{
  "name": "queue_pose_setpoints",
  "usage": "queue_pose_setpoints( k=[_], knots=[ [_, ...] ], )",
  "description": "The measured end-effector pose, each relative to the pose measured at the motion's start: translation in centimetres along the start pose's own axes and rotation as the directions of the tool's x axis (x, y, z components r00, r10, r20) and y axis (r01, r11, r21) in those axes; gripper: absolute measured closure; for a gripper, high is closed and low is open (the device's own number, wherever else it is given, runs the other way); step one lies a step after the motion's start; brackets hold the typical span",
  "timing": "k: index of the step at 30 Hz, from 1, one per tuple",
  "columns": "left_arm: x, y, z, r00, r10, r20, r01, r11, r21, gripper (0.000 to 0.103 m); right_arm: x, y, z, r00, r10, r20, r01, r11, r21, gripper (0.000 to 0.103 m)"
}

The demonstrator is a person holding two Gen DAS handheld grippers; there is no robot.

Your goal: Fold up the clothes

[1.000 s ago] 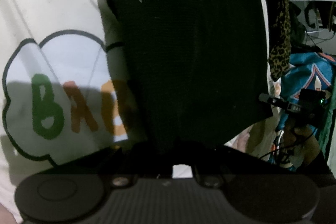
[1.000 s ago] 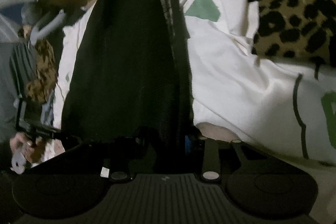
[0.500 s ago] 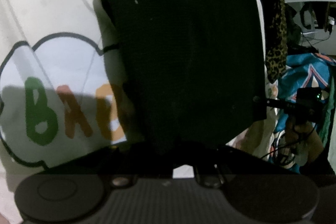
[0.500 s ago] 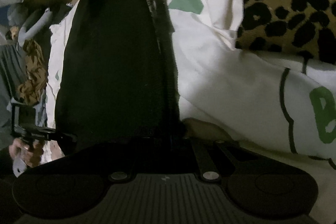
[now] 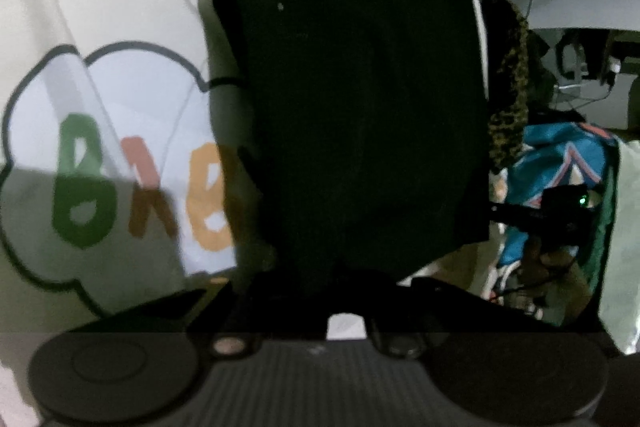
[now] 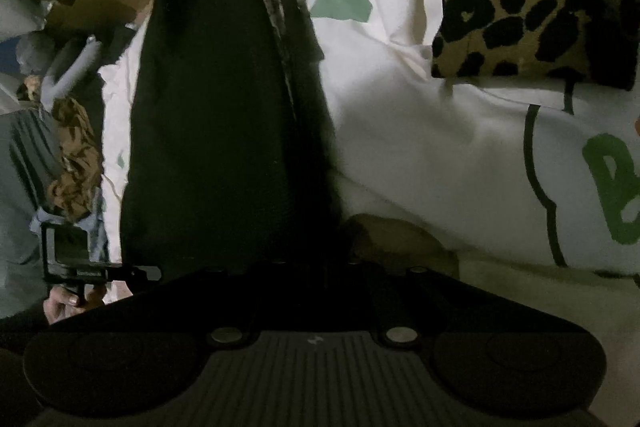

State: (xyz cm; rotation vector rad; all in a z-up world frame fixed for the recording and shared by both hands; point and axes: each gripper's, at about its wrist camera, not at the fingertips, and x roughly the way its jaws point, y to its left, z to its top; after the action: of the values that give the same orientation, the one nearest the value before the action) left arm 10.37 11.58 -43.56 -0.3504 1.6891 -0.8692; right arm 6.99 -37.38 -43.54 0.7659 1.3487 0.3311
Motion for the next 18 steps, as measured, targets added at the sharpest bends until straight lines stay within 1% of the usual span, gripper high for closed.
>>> queue_pose_setpoints(
  k=[5, 9, 14, 18],
  knots=[
    [-2.0, -1.7, -0.2, 1.000, -0.011, 0.004, 0.011, 1.000, 0.029, 0.098, -0.5, 0.8, -1.1, 0.999, 0.033, -0.004, -0.033, 0.999, 0.017, 0.101],
    [-3.2, -2.5, -0.9, 1.000, -0.011, 0.005, 0.011, 0.999, 0.034, 0.098, -1.2, 1.5, -2.2, 0.998, 0.055, -0.021, -0.055, 0.998, 0.013, 0.101],
    [-4.8, -3.3, -1.9, 1.000, 0.004, -0.017, -0.003, 0.998, 0.058, 0.098, -2.2, 2.3, -4.0, 0.996, 0.077, -0.033, -0.077, 0.997, 0.015, 0.101],
    [-6.9, -3.9, -2.5, 1.000, 0.000, 0.001, 0.000, 0.999, 0.045, 0.098, -3.3, 3.8, -5.5, 0.994, 0.098, -0.042, -0.098, 0.995, 0.003, 0.101]
  ],
)
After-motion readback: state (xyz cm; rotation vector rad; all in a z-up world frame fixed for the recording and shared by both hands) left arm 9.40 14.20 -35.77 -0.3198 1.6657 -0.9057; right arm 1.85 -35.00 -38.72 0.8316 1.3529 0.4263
